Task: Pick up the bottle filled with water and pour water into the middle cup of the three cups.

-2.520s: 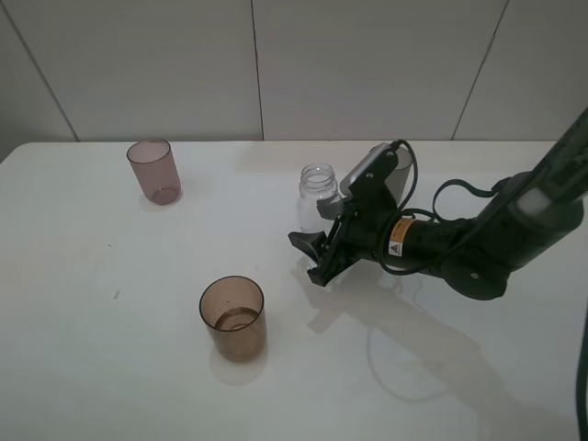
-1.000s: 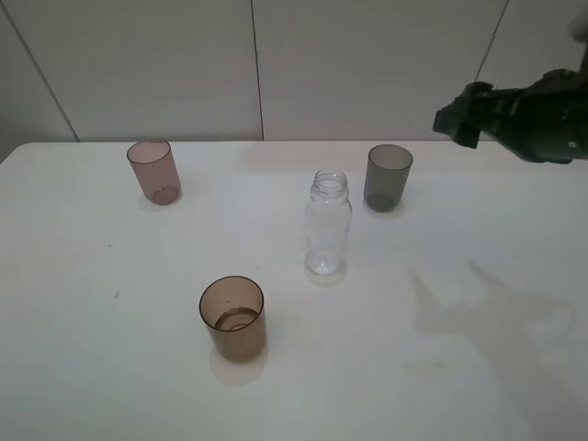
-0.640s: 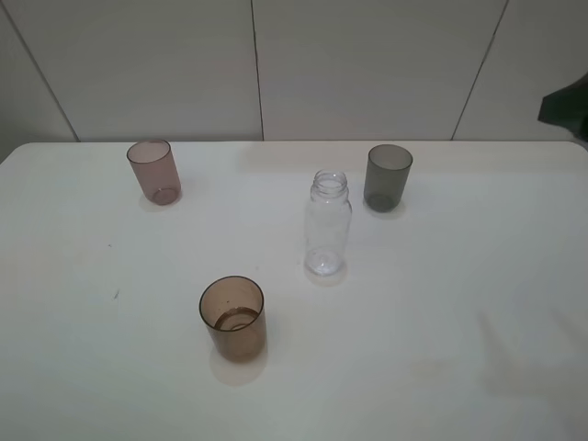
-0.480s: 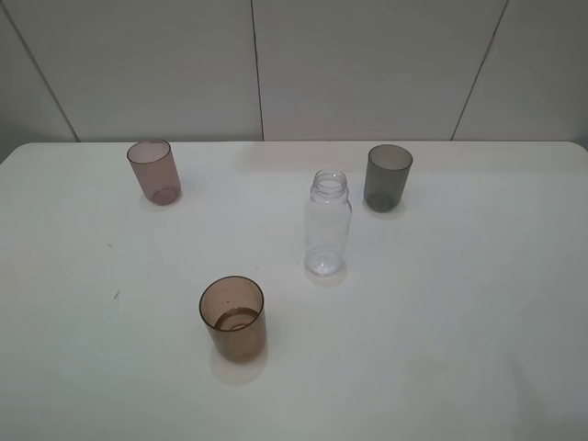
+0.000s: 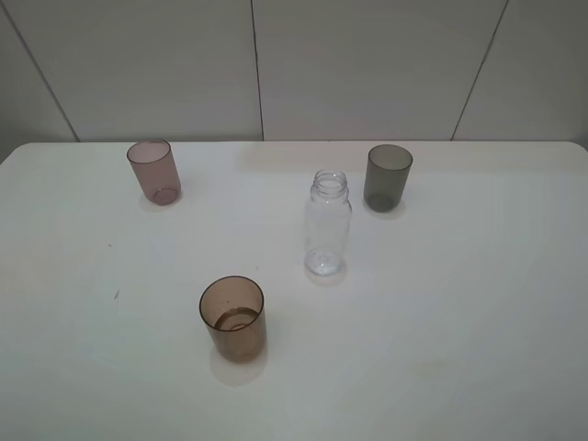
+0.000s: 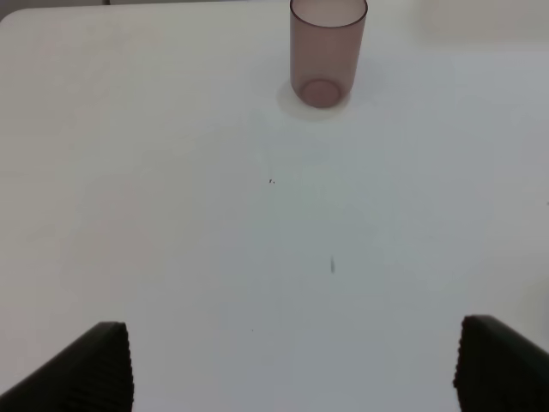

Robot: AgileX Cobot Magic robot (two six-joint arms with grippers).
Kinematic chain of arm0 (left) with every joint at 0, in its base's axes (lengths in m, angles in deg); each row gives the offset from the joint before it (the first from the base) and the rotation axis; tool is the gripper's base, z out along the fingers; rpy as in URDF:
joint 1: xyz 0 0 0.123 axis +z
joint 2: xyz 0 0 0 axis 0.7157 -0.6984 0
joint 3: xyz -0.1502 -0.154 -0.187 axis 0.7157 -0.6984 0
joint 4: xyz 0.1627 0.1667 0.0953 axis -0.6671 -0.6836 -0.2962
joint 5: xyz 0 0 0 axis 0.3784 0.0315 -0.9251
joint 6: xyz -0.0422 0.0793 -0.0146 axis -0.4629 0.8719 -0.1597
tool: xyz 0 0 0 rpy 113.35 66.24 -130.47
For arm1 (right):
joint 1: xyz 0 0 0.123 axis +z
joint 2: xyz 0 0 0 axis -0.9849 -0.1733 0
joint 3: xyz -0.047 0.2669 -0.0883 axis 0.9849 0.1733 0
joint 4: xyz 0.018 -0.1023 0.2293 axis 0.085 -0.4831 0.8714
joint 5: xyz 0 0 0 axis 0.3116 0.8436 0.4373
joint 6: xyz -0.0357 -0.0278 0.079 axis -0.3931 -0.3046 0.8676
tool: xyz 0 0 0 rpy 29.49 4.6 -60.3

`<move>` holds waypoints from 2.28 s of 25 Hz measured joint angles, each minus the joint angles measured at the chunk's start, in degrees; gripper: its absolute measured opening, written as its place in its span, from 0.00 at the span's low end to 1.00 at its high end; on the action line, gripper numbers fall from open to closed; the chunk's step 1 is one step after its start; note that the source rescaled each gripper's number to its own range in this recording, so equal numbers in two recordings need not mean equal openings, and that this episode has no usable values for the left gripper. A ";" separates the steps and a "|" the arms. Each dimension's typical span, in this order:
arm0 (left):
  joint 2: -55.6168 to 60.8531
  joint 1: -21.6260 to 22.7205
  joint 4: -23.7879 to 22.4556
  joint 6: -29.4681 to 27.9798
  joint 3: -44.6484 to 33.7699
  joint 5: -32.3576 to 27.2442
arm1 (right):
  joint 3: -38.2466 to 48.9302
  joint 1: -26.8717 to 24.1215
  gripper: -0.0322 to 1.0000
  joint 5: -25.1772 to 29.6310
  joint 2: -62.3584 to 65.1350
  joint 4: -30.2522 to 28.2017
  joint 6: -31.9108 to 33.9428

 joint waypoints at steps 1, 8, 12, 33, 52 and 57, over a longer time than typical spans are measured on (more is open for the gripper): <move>0.00 0.00 0.00 0.00 0.00 0.00 | 0.00 0.00 0.98 0.63 1.00 0.00 0.00; 0.00 0.00 0.00 0.00 0.00 0.00 | 0.00 0.00 0.98 6.91 9.02 0.44 -0.05; 0.00 0.00 0.00 0.00 0.00 0.00 | 0.00 0.00 0.98 11.08 11.50 0.57 -0.05; 0.00 0.00 0.00 0.00 0.00 0.00 | 5.36 0.00 0.98 13.27 14.83 1.23 -0.21; 0.00 0.00 0.00 0.00 0.00 0.00 | 5.36 -0.11 0.98 13.27 14.83 1.41 -0.46; 0.00 0.00 0.00 0.00 0.00 0.00 | 5.36 -0.11 0.98 13.27 14.83 1.41 -0.46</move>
